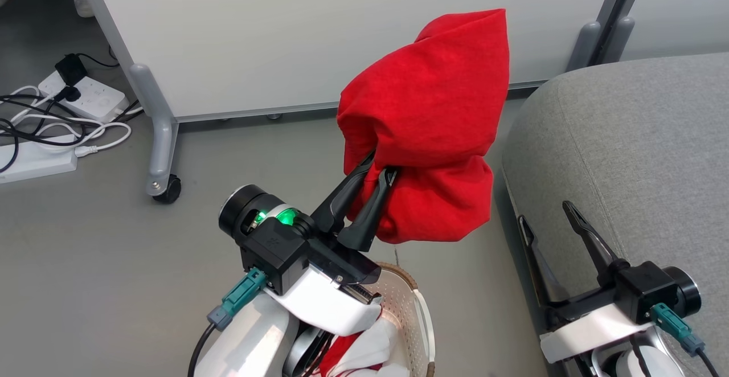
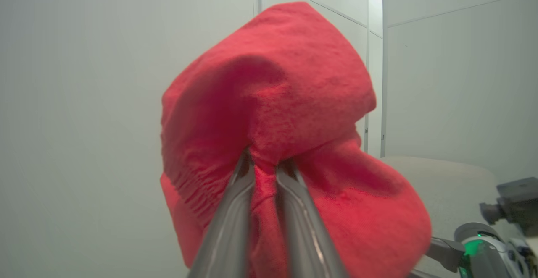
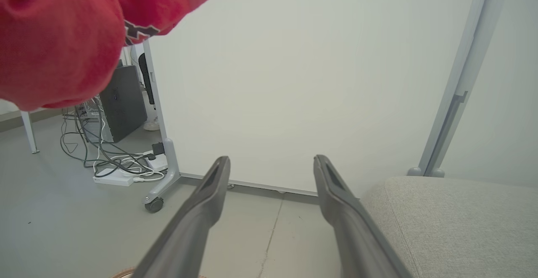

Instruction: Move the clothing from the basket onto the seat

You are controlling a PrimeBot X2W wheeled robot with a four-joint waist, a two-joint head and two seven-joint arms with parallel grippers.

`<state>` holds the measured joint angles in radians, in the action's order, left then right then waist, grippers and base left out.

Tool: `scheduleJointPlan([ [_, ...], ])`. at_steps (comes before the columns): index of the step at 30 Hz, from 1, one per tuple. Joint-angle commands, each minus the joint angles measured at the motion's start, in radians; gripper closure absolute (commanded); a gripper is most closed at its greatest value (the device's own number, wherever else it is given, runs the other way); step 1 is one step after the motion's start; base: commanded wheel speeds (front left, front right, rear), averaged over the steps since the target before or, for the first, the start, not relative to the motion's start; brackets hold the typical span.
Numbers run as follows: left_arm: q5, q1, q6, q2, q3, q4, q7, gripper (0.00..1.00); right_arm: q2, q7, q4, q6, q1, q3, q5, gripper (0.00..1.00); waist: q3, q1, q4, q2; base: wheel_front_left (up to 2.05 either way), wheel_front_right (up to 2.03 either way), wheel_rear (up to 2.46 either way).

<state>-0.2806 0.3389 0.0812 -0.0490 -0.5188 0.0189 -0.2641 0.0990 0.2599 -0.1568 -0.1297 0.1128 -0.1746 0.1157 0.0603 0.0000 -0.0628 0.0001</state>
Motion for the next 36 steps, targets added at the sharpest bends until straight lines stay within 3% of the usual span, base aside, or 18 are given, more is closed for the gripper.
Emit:
scheduleJointPlan([
  [1,0.005,-0.005,-0.001,-0.003,0.007,0.001,-0.001,1.0,0.006,0.004,0.0,-0.002,-0.011,-0.001,0.002,0.0,-0.002,0.0,0.0,-0.0001,0.0,0.0,0.0],
  [7,0.01,-0.01,-0.003,-0.003,0.013,-0.002,-0.001,1.0,0.013,0.004,-0.001,-0.002,-0.012,-0.004,0.002,0.0,-0.006,0.0,-0.002,-0.0001,0.0,0.0,0.0],
  [14,0.046,-0.001,-0.002,-0.003,0.024,0.025,-0.001,1.0,0.066,0.004,0.049,-0.002,0.025,-0.089,0.127,0.0,0.002,0.0,-0.008,-0.0001,0.0,0.0,0.0],
  [18,0.053,0.004,-0.004,-0.003,0.037,0.042,-0.001,1.0,0.126,0.004,0.115,-0.002,0.024,-0.189,0.277,0.0,0.01,0.0,-0.007,-0.0001,0.0,0.0,0.0],
  [24,0.084,0.015,0.006,-0.003,0.044,0.073,-0.001,1.0,0.28,0.004,0.268,-0.002,0.044,-0.361,0.457,0.0,0.027,0.0,-0.008,-0.0001,0.0,0.0,0.0],
  [28,0.098,0.02,0.017,-0.003,0.036,0.091,-0.001,1.0,0.338,0.004,0.32,-0.002,0.064,-0.431,0.429,0.0,0.031,0.0,-0.01,-0.0001,0.0,0.0,0.0],
  [36,0.121,0.023,0.025,-0.003,0.008,0.104,-0.001,1.0,0.335,0.004,0.334,-0.002,0.092,-0.437,0.43,0.0,0.033,0.0,-0.011,-0.0001,0.0,0.0,0.0],
])
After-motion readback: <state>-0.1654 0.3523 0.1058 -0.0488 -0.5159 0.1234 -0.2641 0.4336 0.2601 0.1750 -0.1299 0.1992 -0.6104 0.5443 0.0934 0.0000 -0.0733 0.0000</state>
